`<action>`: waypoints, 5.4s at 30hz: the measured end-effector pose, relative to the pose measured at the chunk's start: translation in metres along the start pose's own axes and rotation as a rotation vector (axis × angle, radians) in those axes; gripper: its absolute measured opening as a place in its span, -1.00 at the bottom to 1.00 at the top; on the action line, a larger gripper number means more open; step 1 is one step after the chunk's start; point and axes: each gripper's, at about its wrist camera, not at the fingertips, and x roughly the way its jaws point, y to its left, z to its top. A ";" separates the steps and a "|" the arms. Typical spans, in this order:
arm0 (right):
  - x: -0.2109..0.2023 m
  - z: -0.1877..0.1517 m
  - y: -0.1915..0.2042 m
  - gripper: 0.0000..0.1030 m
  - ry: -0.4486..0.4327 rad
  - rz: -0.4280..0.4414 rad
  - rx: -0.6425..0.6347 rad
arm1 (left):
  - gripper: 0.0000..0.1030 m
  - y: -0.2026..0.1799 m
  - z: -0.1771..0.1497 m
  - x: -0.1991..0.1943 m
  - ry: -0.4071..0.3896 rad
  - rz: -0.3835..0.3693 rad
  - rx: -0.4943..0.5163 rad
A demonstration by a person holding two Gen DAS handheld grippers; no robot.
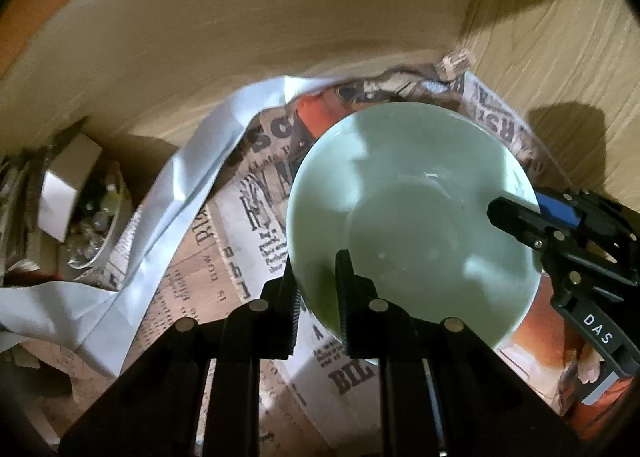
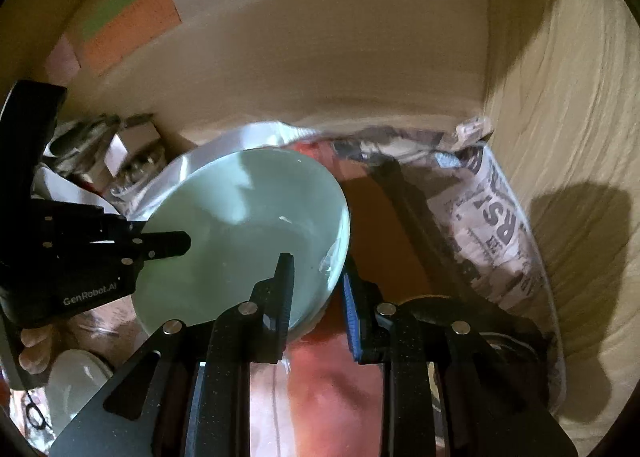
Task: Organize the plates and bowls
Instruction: 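Carry the mint green bowl over the stack with the right tool while the left tool grips its rim, then lower the mint green bowl into the white bowl and open both tools, then grip the rim of the nested bowl and plate stack with both tools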
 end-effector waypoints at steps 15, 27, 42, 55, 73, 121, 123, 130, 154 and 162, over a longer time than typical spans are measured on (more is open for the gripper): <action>-0.056 -0.007 0.049 -0.60 -0.115 0.003 -0.058 | -0.69 0.016 -0.042 -0.069 -0.138 0.001 -0.052; -0.075 -0.024 0.106 -0.59 -0.143 0.051 -0.118 | -0.69 0.048 -0.096 -0.108 -0.194 0.030 -0.120; -0.079 -0.044 0.178 -0.59 -0.142 0.142 -0.210 | -0.69 0.093 -0.174 -0.147 -0.251 0.097 -0.217; -0.071 -0.064 0.232 -0.59 -0.106 0.225 -0.277 | -0.69 0.133 -0.238 -0.163 -0.261 0.144 -0.310; -0.038 -0.092 0.275 -0.59 0.011 0.303 -0.333 | -0.69 0.163 -0.295 -0.159 -0.219 0.197 -0.411; -0.020 -0.090 0.260 0.43 0.064 0.273 -0.345 | 0.52 0.178 -0.321 -0.167 -0.233 0.156 -0.447; -0.014 -0.090 0.259 0.43 0.099 0.285 -0.337 | 0.52 0.180 -0.323 -0.162 -0.213 0.136 -0.456; -0.003 -0.095 0.265 0.37 0.174 0.305 -0.358 | 0.52 0.188 -0.325 -0.147 -0.155 0.014 -0.507; 0.021 -0.108 0.274 -0.29 0.266 0.329 -0.383 | -0.10 0.179 -0.316 -0.129 -0.132 -0.001 -0.454; 0.021 -0.105 0.273 -0.30 0.268 0.331 -0.339 | -0.10 0.174 -0.313 -0.130 -0.135 0.060 -0.454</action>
